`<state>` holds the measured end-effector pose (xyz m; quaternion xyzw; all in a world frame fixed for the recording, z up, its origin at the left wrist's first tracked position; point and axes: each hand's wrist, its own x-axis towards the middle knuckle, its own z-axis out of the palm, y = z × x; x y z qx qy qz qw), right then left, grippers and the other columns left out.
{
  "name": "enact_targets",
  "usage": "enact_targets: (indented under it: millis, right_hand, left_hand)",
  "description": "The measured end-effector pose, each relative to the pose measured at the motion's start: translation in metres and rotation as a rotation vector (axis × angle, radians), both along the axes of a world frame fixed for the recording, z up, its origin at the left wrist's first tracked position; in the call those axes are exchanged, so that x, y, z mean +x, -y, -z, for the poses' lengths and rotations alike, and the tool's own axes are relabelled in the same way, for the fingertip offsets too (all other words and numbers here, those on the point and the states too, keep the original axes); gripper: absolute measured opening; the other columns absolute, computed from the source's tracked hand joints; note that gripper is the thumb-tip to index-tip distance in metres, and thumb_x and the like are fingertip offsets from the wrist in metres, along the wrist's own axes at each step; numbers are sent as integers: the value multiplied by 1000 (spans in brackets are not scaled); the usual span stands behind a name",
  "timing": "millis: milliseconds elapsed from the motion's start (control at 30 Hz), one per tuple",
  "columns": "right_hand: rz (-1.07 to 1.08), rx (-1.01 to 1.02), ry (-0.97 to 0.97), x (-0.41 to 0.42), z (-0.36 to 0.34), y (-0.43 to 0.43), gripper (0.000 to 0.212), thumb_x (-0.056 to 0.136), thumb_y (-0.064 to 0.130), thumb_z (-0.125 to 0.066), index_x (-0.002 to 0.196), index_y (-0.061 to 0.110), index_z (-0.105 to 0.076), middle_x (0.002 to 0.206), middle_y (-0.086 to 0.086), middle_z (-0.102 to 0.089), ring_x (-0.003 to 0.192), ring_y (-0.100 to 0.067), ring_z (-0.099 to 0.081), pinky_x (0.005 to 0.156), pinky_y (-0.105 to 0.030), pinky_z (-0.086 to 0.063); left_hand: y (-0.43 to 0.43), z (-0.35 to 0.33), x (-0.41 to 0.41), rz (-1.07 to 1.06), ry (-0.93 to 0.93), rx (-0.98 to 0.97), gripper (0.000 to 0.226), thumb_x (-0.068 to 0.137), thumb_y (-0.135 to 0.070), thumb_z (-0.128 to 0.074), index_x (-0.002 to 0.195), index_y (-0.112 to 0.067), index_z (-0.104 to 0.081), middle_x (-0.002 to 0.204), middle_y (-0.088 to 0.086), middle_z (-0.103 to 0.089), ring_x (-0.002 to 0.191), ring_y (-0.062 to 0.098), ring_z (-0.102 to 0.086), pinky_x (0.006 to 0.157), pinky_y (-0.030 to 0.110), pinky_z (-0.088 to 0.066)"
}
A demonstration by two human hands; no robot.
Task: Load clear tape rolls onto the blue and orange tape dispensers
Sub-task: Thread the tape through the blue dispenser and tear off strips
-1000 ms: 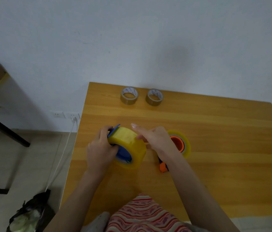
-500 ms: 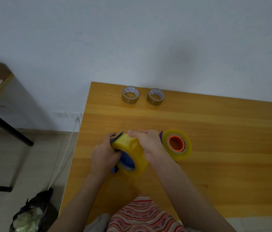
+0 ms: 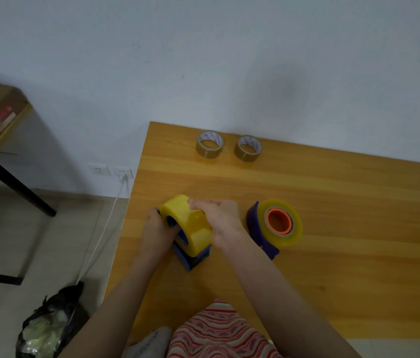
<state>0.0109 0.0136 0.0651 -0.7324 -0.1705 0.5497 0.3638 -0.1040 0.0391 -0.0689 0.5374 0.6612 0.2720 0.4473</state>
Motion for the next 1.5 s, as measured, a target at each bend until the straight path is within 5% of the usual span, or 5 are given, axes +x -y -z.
enact_targets:
  millis: [267, 433, 733, 867, 1500]
  right_hand:
    - [-2, -42, 2, 2, 8, 17, 24, 76, 21, -77, 72, 17, -53, 99, 2, -58, 114, -18, -49, 91, -31, -37]
    - [22, -39, -5, 3, 6, 20, 25, 76, 21, -77, 73, 22, -52, 123, -9, -59, 123, -22, -49, 103, -38, -39]
    - [1, -48, 1, 16, 5, 30, 23, 80, 18, -72, 92, 5, -58, 85, 5, -53, 101, -12, -45, 89, -31, -35]
    - [2, -51, -50, 12, 3, 34, 13, 77, 18, -75, 76, 7, -70, 114, -9, -64, 122, -21, -48, 104, -42, -38]
    - [75, 147, -2, 43, -28, 54, 24, 81, 7, -68, 84, -16, -66, 101, -28, -66, 95, -31, -63, 90, -44, -54]
  left_hand:
    - [-3, 18, -6, 23, -148, 40, 47, 79, -22, -70, 109, 4, -45, 108, 22, -49, 102, 36, -47, 69, 36, -34]
    - [1, 25, -3, -11, -89, 45, 37, 86, -22, -61, 112, 0, -49, 104, 20, -55, 93, 37, -55, 65, 37, -40]
    - [3, 35, 4, -37, -51, 38, 35, 88, -24, -61, 112, -3, -48, 99, 14, -57, 80, 26, -55, 56, 32, -40]
    - [4, 32, 8, -62, -44, 30, 37, 88, -26, -61, 104, 3, -46, 89, 13, -49, 66, 18, -47, 47, 27, -32]
    - [-32, 48, 13, -46, -73, 53, 23, 88, -15, -55, 84, 6, -48, 69, 12, -46, 55, 26, -43, 42, 24, -24]
